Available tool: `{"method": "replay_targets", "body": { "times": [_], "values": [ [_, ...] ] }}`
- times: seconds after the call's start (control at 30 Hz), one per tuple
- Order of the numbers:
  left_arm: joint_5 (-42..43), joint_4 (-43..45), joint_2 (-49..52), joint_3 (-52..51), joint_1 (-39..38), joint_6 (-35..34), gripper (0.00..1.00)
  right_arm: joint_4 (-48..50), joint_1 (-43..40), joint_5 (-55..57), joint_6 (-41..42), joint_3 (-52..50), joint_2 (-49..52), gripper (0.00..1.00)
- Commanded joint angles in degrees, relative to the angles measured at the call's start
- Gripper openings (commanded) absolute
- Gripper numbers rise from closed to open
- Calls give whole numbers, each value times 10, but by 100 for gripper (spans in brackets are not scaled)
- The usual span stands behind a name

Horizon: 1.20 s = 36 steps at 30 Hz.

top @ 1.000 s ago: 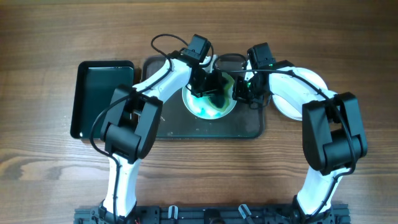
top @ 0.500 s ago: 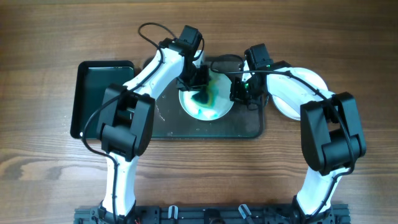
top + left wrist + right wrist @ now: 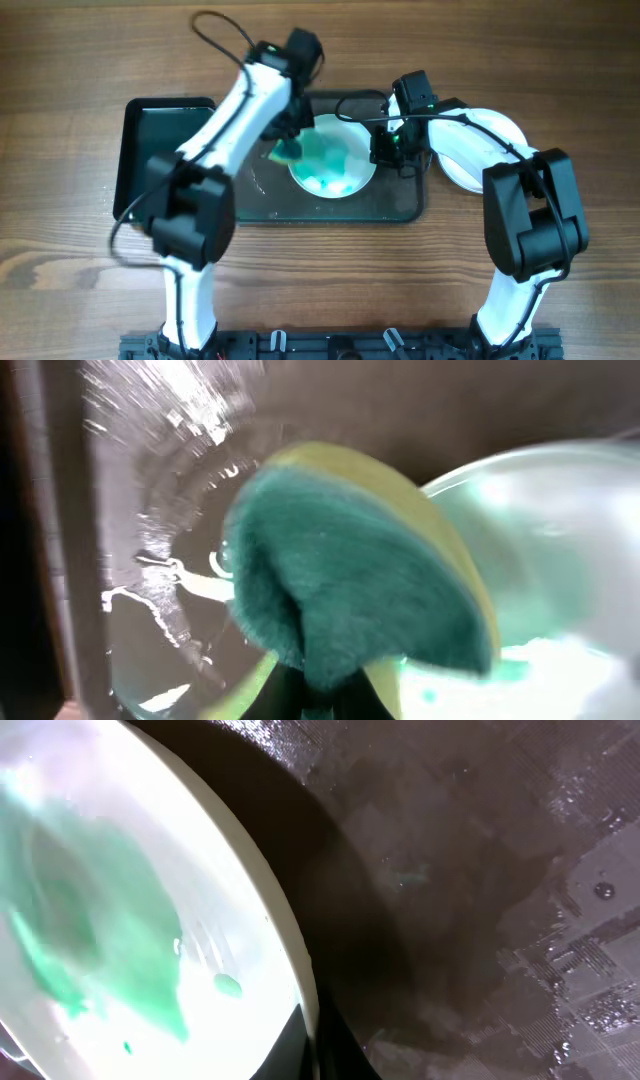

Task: Clean dirty plates on tray and stack at the side
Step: 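Scrub the last plate with the sponge while right gripper holds it, then lift the last plate with the right gripper and stack it on the pile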

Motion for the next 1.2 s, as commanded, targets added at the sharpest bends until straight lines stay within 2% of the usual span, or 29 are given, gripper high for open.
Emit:
{"method": "replay_targets", "body": {
  "times": [0.0,0.1,0.27,0.4,0.77,1.17],
  "values": [
    [80,-5,-89,28,29,-14,4,-23,-6,82,-17,-11,0,4],
    [88,-17,-90,21,31,-14,4,-25,-6,119,-29,-11,-30,4],
    [88,-21,-90,21,31,-14,4,-47,-5,191,-27,-11,-154,4],
    [87,-21,-90,21,33,-12,4,-97,-3,286,-28,-11,-221,4],
    [87,-21,-90,21,35,-12,4,-121,138,510,-27,-11,-229,4],
    [87,-21,-90,21,35,-12,4,-119,141,514,-28,-11,-229,4]
  ]
}}
